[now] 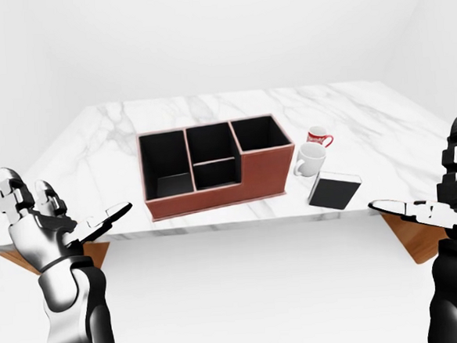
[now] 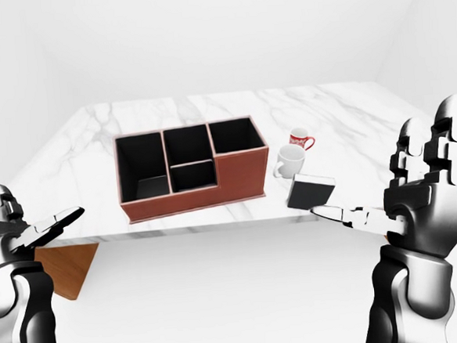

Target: Pick up the book and place it in the right compartment of the caddy.

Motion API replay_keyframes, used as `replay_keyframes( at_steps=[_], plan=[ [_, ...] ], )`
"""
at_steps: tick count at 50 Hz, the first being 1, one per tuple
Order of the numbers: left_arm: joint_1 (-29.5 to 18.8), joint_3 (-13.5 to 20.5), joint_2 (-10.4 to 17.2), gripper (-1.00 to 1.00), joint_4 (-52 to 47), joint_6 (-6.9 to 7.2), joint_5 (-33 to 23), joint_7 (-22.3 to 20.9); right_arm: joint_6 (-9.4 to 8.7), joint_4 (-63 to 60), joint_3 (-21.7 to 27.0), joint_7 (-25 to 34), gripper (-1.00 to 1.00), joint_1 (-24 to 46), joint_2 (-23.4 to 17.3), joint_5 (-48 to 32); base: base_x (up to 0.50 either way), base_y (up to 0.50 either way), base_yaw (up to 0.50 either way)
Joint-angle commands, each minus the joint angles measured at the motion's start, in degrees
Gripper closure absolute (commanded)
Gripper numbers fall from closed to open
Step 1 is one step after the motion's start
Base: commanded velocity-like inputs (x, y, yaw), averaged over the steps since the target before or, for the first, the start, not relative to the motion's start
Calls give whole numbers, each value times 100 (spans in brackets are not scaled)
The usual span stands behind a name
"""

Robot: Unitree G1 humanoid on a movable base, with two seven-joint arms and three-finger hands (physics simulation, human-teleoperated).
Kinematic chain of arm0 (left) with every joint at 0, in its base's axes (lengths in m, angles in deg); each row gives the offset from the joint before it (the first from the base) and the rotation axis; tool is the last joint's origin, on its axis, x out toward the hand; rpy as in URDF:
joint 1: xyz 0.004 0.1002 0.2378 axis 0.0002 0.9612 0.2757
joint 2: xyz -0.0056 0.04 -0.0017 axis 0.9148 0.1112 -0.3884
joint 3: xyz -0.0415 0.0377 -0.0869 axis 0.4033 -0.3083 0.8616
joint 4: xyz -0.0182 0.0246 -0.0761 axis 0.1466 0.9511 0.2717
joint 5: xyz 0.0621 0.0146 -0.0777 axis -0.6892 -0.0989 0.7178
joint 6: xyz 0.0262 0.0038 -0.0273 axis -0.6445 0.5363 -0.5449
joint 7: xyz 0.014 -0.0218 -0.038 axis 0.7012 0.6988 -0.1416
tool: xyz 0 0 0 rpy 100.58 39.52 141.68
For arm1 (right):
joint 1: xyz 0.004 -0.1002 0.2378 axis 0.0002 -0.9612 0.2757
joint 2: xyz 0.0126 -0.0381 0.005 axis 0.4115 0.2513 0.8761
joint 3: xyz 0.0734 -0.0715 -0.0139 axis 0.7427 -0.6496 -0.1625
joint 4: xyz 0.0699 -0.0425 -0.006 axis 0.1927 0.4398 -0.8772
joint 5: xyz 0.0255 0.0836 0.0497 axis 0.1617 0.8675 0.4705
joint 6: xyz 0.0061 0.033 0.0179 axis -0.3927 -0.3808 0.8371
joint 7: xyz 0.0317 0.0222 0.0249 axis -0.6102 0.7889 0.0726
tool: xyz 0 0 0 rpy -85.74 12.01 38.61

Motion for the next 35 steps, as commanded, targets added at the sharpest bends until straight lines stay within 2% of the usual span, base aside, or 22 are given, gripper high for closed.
replay_keyframes(
  at_steps=[1, 35],
  plan=[
    [6, 6, 4, -100, 18, 0, -2, -3, 0, -23, 23, 8, -100, -8, 0, 12, 28, 0, 0],
    [13, -26, -9, -100, 23, 0, -28, -15, 0, 16, 68, 23, -100, -11, -12, 22, 28, 0, 0]
  ],
)
